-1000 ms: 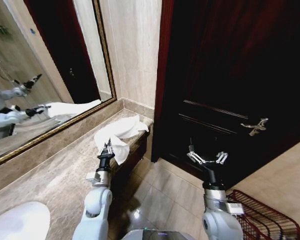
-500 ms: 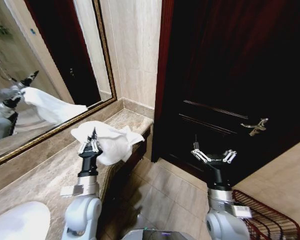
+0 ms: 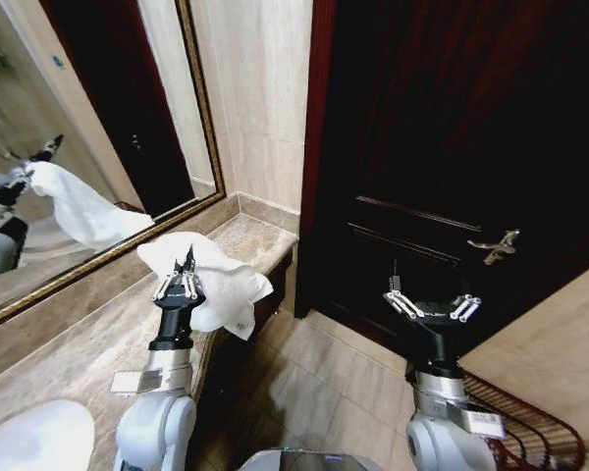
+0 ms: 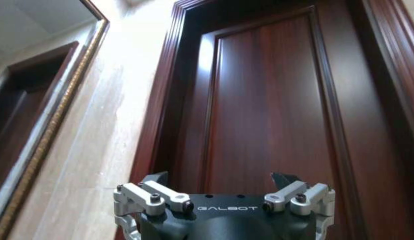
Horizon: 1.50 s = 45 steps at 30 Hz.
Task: Discard the used towel into the hamper.
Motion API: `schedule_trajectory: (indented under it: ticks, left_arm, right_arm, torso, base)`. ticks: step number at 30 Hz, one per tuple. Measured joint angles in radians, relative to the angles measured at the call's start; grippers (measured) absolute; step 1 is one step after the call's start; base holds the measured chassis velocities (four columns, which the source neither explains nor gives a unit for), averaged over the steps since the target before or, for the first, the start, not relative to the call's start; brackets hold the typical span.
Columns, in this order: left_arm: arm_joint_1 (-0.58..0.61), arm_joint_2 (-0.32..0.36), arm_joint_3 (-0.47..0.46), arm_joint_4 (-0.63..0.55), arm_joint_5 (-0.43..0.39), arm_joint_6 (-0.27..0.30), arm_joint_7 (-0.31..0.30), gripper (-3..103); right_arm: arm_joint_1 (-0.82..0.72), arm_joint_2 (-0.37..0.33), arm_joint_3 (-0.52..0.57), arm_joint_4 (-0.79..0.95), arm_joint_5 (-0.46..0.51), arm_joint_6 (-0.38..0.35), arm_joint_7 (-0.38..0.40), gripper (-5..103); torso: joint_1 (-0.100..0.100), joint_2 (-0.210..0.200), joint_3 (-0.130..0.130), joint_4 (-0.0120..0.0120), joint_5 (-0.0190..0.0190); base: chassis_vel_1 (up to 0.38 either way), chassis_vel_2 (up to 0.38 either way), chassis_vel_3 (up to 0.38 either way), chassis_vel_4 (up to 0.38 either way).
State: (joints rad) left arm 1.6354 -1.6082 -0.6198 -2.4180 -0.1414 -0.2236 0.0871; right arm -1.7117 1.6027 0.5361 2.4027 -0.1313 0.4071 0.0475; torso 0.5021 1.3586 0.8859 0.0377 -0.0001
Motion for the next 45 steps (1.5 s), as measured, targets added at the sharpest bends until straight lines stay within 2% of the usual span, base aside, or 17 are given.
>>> schedule_trajectory:
  ticks: [10, 27, 45]
  left_arm:
    - [-0.009, 0.0, -0.022, -0.007, -0.02, 0.002, 0.004, 4]
    - [0.009, 0.0, 0.01, -0.006, 0.011, -0.004, 0.032, 4]
    - [0.018, 0.0, 0.028, 0.005, 0.016, -0.011, 0.044, 4]
  right_arm:
    - [0.0, 0.003, -0.01, -0.006, 0.0, -0.015, -0.018, 100]
    - [-0.005, 0.003, -0.018, -0.007, 0.0, -0.016, -0.037, 100]
    - [-0.004, -0.007, -0.015, 0.006, 0.076, 0.002, -0.039, 100]
  torso:
    - [0.0, 0.0, 0.0, 0.0, 0.0]
    - [0.0, 0.0, 0.0, 0.0, 0.0001]
    - [0.0, 0.0, 0.0, 0.0, 0.0001]
  base:
    - [-0.08, -0.067, -0.067, -0.069]
    - [-0.128, -0.123, -0.109, -0.122]
    - [-0.127, -0.118, -0.121, -0.129]
